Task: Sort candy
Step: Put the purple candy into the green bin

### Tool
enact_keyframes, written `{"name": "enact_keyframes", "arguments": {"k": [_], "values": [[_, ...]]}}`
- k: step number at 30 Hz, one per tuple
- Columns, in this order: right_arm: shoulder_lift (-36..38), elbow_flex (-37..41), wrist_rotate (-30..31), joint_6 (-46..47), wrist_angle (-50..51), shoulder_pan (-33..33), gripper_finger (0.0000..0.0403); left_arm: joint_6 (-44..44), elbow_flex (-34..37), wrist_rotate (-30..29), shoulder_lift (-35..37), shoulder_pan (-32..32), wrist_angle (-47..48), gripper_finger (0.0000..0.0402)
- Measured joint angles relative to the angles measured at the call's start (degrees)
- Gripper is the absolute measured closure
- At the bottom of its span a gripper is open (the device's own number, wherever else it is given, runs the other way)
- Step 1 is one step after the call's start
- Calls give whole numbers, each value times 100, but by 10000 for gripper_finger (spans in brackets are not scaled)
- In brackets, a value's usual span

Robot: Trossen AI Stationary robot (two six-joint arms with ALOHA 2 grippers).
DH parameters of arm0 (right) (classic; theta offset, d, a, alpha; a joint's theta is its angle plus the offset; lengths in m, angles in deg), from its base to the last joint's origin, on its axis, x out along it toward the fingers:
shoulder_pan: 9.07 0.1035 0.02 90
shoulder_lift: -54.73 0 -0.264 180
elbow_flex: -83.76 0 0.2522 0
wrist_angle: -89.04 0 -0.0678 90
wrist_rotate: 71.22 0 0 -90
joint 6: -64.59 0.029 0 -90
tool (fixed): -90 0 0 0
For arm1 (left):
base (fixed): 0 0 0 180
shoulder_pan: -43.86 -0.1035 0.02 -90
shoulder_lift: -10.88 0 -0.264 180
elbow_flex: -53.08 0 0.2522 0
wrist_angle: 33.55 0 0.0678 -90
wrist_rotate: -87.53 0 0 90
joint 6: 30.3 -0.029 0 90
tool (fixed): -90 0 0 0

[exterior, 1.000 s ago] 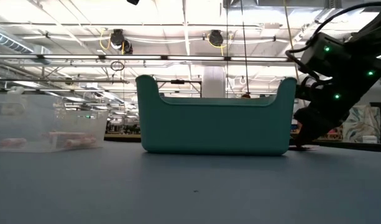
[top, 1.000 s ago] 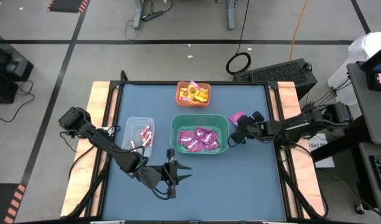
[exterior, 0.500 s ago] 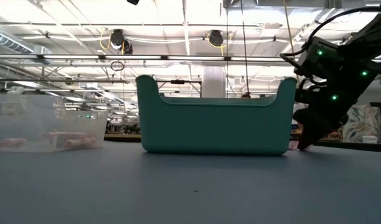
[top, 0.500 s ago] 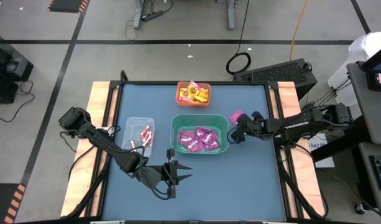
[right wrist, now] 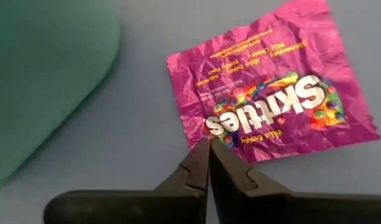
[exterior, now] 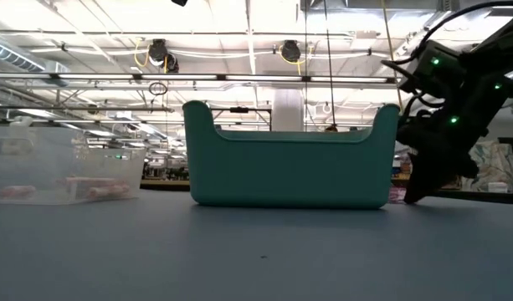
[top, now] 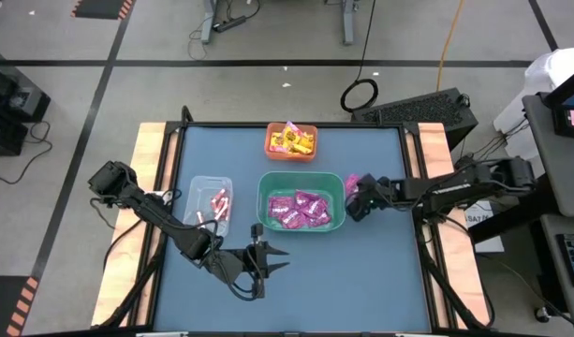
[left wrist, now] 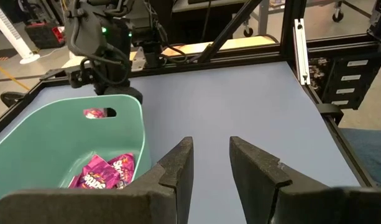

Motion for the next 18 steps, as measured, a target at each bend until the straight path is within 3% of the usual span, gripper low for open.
{"name": "enact_keyframes", "arguments": {"k": [11,14,18], "values": [[1109,-192,358,323,1149,538,388,15,0,0,0,-1,2,290],[1115,-200,475,280,1189,714,363,15,0,1,0,0,1,290],[937,-200,546,226,1174,896,300,17,0,2,0,-1,-5,290]]}}
